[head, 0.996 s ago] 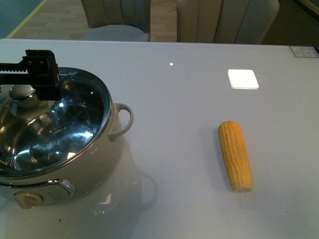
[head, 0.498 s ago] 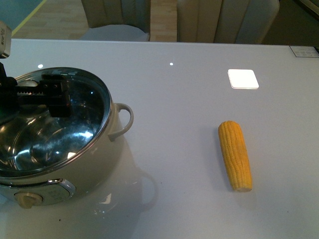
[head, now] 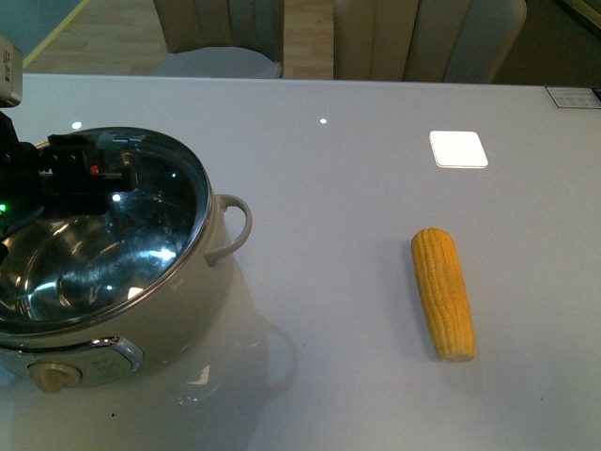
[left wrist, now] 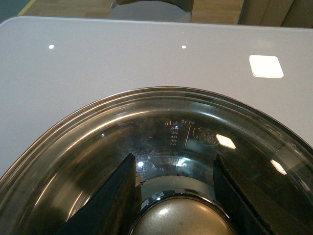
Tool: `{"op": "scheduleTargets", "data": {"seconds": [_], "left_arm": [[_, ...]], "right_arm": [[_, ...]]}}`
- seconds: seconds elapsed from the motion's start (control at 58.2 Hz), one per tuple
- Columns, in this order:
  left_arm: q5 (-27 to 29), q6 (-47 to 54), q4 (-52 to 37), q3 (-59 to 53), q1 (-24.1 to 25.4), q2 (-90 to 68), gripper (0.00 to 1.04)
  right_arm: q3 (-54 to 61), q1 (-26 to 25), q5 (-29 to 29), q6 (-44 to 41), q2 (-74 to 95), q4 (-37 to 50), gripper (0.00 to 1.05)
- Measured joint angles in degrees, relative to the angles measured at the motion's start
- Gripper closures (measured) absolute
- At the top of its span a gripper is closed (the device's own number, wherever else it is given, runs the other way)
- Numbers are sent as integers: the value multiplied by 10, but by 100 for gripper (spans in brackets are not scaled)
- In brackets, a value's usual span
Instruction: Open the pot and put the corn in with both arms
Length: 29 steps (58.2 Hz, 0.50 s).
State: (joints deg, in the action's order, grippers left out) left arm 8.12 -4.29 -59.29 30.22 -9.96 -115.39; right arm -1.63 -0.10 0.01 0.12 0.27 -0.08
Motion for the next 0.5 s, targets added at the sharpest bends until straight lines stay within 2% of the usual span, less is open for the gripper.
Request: {"op": "scheduleTargets", "data": {"seconds": [0.498], "left_arm": [[-2, 4, 45, 6, 2, 34, 63]], "right_arm": [[0, 0, 0, 0, 0, 0, 9]]}}
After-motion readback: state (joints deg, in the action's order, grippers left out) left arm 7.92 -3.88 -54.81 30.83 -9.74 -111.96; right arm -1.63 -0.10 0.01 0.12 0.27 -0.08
